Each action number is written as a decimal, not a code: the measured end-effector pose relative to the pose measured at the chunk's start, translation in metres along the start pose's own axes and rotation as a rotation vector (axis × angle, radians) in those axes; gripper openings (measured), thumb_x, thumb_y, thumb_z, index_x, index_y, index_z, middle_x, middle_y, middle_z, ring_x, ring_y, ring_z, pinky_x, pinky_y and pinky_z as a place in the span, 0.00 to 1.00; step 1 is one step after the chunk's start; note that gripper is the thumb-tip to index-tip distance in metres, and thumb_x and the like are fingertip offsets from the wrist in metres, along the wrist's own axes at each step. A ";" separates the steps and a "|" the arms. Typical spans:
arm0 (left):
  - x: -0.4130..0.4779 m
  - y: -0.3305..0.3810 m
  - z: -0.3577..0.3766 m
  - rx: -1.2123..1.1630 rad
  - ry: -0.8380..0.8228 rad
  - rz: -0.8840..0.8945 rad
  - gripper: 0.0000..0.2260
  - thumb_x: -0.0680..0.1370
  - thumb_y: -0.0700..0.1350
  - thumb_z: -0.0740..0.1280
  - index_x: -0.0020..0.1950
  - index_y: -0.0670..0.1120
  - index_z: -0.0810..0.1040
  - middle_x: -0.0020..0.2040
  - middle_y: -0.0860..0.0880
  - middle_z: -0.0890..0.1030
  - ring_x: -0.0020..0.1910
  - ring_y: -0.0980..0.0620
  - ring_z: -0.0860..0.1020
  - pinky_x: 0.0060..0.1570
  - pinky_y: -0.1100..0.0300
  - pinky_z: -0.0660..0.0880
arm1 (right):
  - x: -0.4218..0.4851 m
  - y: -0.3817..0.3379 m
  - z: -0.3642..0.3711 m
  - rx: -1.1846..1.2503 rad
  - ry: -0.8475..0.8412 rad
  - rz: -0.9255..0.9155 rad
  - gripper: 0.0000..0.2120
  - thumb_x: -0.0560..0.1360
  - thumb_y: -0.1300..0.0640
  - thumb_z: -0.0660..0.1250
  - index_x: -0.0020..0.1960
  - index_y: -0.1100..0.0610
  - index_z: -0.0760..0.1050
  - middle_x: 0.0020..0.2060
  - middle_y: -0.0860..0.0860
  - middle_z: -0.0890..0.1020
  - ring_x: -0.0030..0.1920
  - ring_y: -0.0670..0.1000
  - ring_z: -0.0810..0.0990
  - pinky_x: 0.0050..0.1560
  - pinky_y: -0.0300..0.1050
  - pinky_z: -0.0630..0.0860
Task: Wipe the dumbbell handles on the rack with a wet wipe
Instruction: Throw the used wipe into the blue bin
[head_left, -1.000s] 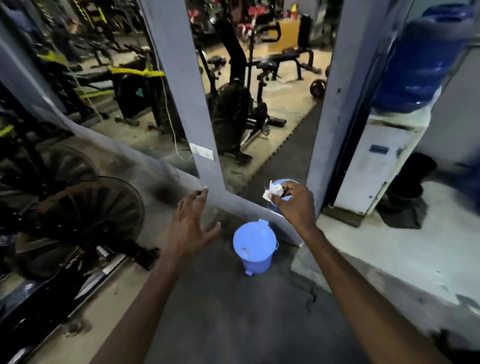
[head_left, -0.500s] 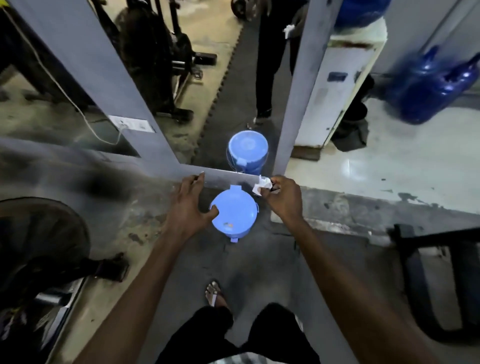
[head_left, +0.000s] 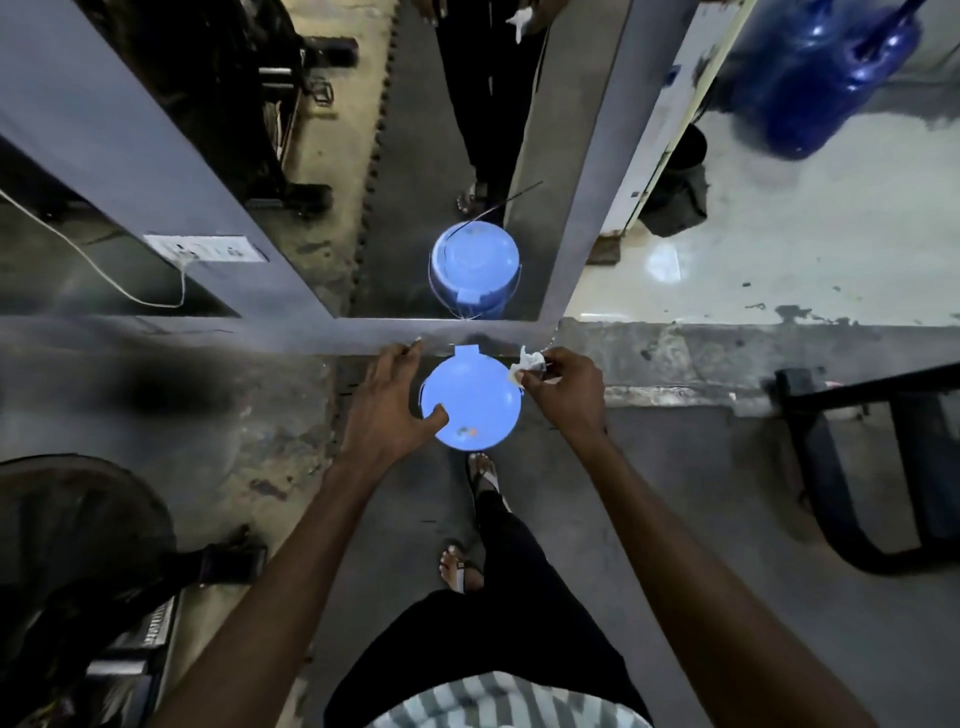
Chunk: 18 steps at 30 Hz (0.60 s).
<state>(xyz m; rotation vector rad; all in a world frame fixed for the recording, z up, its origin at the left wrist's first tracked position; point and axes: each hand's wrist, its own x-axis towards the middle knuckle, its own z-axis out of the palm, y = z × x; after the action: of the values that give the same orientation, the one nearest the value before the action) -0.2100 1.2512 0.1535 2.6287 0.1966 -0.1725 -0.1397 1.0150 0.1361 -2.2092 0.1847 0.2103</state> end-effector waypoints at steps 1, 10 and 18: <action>0.005 -0.004 0.000 -0.002 -0.010 -0.011 0.46 0.67 0.68 0.58 0.82 0.48 0.62 0.77 0.41 0.67 0.76 0.40 0.65 0.69 0.44 0.69 | 0.005 -0.002 0.005 0.008 -0.003 0.002 0.11 0.66 0.51 0.77 0.47 0.53 0.83 0.41 0.51 0.86 0.43 0.51 0.85 0.45 0.48 0.80; 0.053 -0.035 0.006 -0.023 -0.065 -0.010 0.46 0.67 0.67 0.61 0.82 0.47 0.61 0.78 0.42 0.65 0.77 0.43 0.62 0.73 0.46 0.66 | 0.045 -0.003 0.041 0.059 -0.008 0.072 0.11 0.67 0.53 0.78 0.47 0.54 0.83 0.41 0.48 0.86 0.41 0.45 0.84 0.42 0.39 0.77; 0.068 -0.024 0.017 -0.073 0.147 0.216 0.35 0.63 0.50 0.76 0.68 0.50 0.69 0.61 0.40 0.80 0.60 0.48 0.70 0.55 0.53 0.75 | 0.050 0.027 0.057 -0.053 -0.058 0.141 0.13 0.64 0.45 0.78 0.44 0.50 0.82 0.38 0.48 0.86 0.40 0.47 0.84 0.42 0.44 0.78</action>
<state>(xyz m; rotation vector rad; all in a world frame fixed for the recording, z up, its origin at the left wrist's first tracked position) -0.1487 1.2711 0.1172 2.5680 -0.0316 0.1001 -0.1011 1.0416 0.0701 -2.2417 0.3070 0.3606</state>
